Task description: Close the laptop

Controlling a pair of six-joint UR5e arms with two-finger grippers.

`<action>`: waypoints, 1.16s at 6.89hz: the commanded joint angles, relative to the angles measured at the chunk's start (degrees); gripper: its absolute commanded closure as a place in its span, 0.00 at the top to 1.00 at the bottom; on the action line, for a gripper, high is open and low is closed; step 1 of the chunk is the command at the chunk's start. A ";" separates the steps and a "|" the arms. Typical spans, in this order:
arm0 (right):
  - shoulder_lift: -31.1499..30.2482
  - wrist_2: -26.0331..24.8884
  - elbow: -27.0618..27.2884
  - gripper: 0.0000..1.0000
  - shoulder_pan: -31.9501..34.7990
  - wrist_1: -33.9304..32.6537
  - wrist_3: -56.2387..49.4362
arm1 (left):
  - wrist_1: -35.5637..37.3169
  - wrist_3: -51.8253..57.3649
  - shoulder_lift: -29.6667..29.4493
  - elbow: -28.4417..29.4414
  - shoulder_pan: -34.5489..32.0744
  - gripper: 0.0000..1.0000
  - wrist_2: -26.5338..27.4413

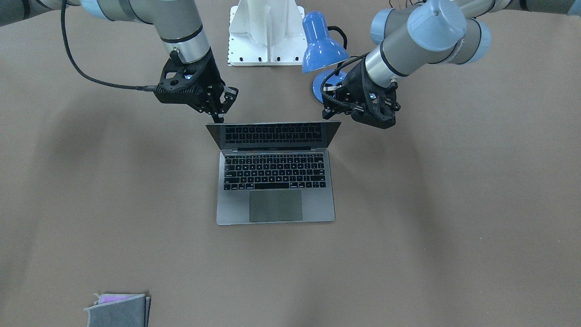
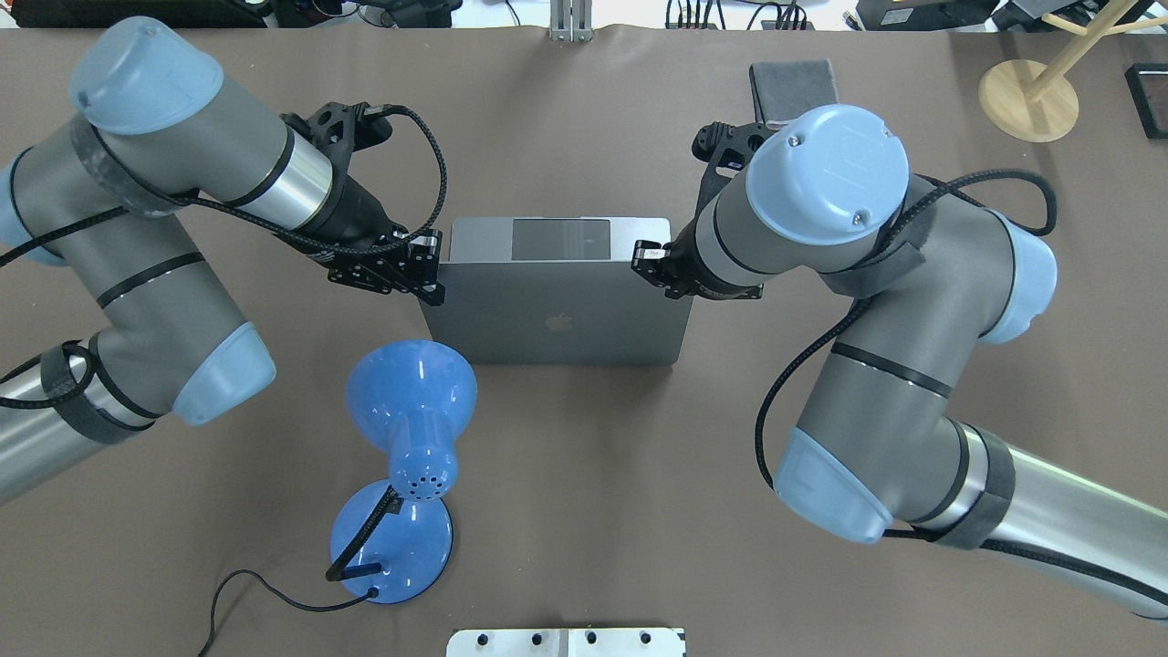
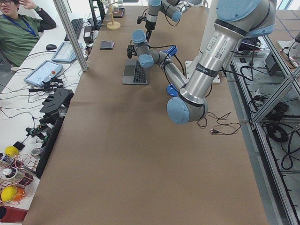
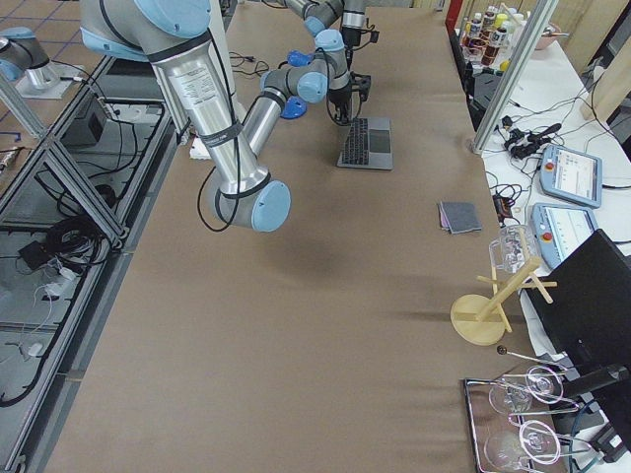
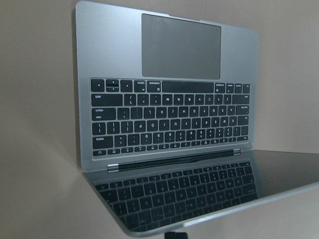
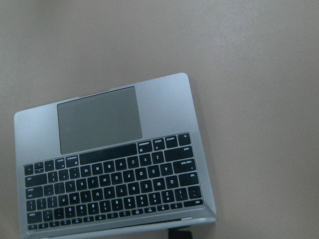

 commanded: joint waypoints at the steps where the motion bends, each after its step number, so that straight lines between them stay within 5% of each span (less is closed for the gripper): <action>1: 2.00 1.57 -3.72 0.00 2.17 0.04 -0.79 | 0.06 1.46 -2.24 3.54 -1.31 0.00 0.05; 8: 7.54 2.28 -17.17 0.00 4.72 7.25 -1.14 | -0.12 4.89 -9.71 15.40 -1.49 0.00 4.96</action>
